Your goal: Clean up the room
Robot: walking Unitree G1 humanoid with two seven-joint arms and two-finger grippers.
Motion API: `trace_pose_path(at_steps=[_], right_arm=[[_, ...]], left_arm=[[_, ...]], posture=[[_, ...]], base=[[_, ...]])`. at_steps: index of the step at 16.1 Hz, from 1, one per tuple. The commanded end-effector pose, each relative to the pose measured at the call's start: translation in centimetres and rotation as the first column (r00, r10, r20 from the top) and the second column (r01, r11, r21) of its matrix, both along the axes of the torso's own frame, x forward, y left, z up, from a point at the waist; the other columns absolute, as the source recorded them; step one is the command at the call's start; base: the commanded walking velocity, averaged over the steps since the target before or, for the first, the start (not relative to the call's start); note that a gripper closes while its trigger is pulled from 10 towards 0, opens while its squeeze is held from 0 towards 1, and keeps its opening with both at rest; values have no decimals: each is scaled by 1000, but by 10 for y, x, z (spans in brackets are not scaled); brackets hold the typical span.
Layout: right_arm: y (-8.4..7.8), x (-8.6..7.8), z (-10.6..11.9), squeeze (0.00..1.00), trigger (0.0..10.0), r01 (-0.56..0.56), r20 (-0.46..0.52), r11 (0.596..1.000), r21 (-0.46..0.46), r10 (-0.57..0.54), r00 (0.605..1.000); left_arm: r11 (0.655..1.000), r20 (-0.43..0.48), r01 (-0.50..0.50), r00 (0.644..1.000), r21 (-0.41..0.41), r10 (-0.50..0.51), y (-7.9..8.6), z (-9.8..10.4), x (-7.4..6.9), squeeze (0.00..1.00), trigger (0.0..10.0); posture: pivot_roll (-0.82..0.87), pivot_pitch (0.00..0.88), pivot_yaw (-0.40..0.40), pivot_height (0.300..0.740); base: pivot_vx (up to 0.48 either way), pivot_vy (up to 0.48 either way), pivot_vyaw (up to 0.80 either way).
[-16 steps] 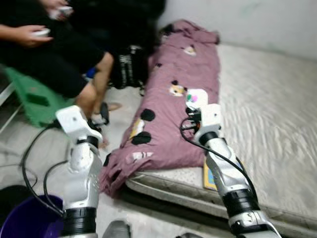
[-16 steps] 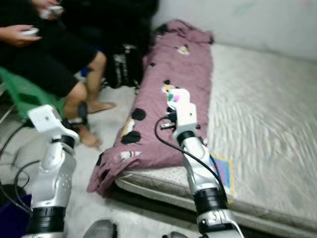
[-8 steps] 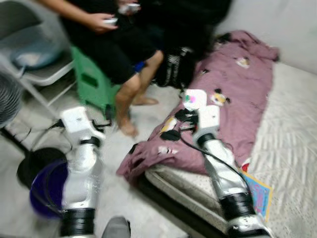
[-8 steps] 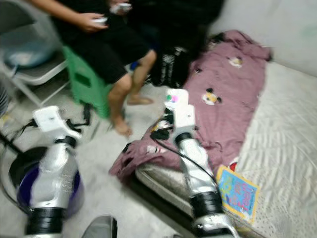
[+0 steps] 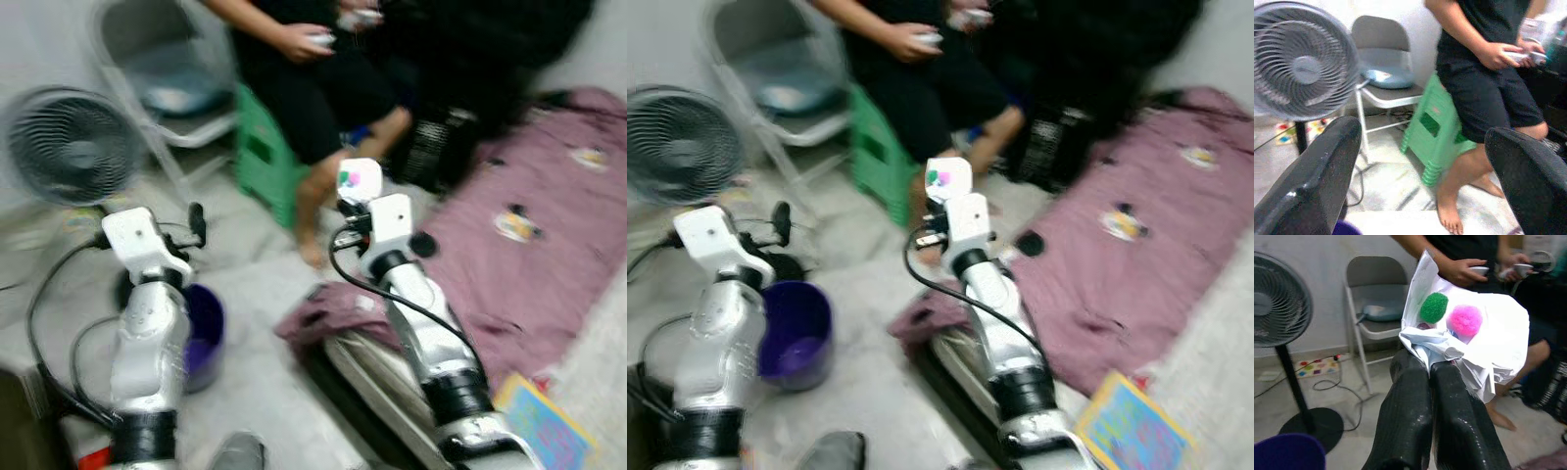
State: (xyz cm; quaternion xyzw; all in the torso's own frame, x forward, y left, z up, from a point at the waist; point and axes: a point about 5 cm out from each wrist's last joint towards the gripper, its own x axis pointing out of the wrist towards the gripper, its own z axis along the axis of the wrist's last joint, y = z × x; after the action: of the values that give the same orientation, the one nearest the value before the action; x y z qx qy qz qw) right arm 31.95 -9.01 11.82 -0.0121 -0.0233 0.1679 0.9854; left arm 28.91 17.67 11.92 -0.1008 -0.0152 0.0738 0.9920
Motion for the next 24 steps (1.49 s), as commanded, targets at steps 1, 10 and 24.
trace_pose_path(at_steps=[1,10,24], right_arm=[[-1,1,1,0,10000,3,7,1000,-2,-3,1000],[8,3,-1,0,10000,-37,-6,999,19,37,999],[6,5,3,0,10000,-24,19,1000,0,24,1000]], left_arm=[[1000,-1,6,1000,10,-6,-2,1,0,0,10000],[999,-25,-33,999,25,34,4,-8,-13,0,10000],[998,-16,59,998,-20,-60,-16,-6,0,0,10000]], posture=[[54,0,-58,740],[117,0,-101,740],[59,0,-82,740]], base=[[0,0,788],[0,0,540],[0,0,671]])
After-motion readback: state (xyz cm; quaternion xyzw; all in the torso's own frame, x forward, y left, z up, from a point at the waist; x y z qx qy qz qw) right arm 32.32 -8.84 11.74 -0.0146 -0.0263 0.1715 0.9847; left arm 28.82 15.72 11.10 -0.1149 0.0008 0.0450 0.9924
